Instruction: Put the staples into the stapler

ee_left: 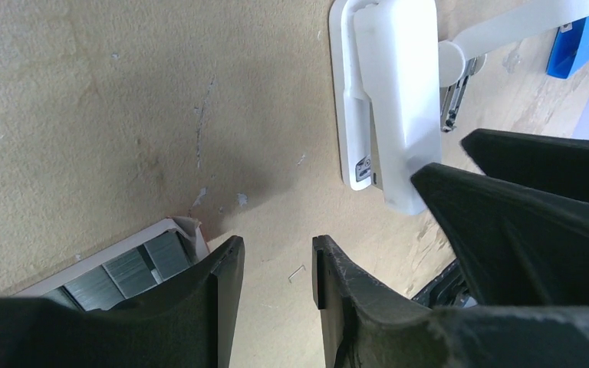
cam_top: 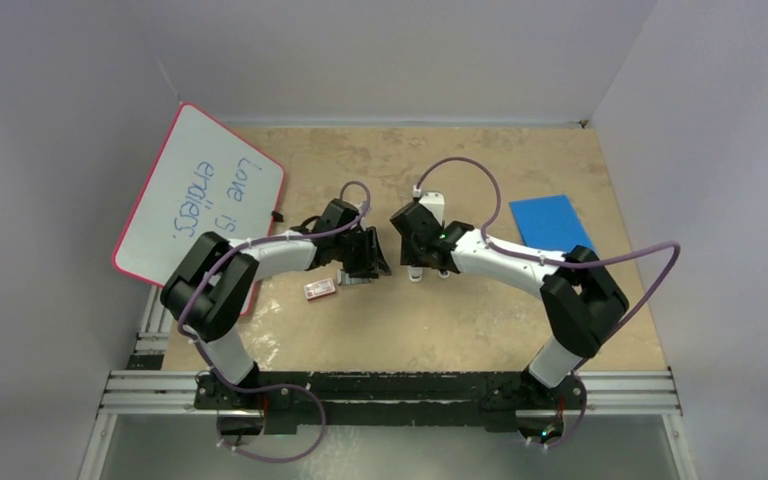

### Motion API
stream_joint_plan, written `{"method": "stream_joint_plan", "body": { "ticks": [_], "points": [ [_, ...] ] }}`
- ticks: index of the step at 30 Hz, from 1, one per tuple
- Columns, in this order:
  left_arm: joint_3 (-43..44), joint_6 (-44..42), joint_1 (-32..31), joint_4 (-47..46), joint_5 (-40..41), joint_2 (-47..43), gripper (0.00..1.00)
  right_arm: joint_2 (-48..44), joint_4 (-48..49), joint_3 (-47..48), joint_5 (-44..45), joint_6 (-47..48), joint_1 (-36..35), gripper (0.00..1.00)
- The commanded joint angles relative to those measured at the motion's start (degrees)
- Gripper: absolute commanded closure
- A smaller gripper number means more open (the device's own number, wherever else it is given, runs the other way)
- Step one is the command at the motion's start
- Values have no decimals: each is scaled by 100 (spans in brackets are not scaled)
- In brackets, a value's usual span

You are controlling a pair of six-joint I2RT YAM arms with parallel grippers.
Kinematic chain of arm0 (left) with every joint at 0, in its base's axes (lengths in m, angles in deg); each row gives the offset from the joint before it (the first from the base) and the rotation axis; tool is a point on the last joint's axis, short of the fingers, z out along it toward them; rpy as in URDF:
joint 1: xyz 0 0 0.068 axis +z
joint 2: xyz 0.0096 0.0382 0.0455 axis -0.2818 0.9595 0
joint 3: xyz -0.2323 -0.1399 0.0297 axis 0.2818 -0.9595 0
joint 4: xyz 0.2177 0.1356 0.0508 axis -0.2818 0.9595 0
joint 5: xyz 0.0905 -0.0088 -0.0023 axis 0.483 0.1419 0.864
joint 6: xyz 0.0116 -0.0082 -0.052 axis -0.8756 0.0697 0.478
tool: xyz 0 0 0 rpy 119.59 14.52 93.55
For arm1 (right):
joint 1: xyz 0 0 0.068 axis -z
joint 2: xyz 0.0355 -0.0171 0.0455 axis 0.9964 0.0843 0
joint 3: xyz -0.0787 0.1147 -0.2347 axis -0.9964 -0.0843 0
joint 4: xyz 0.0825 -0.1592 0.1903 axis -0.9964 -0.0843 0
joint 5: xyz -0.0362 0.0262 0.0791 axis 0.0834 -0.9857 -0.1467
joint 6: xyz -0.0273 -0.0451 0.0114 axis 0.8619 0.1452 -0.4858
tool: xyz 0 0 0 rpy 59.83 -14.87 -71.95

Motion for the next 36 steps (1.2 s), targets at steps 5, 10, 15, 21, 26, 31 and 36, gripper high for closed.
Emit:
{"method": "stream_joint_plan", "body": {
  "ticks": [5, 10, 15, 21, 26, 31, 36],
  "points": [
    [-83, -161, 24, -88, 100, -195, 62, 132, 160, -453, -349, 107, 1, 54],
    [-95, -161, 22, -110, 61, -155, 62, 349, 260, -446, -372, 43, 3, 66],
    [-110, -203, 25, -58, 110, -230, 62, 570, 447, -342, -422, 59, 1, 77],
    [-145, -214, 22, -41, 130, -289, 62, 972, 756, -56, -383, 64, 3, 78],
    [-170, -206, 26, 43, 270, -377, 62, 1269, 905, 303, -439, 38, 6, 78],
    [-222, -160, 26, 128, 550, -577, 62, 1376, 967, 574, -323, -72, 10, 78],
    [-227, -135, 28, 244, 816, -757, 62, 1664, 864, 864, -282, -68, 7, 77]
  ]
}}
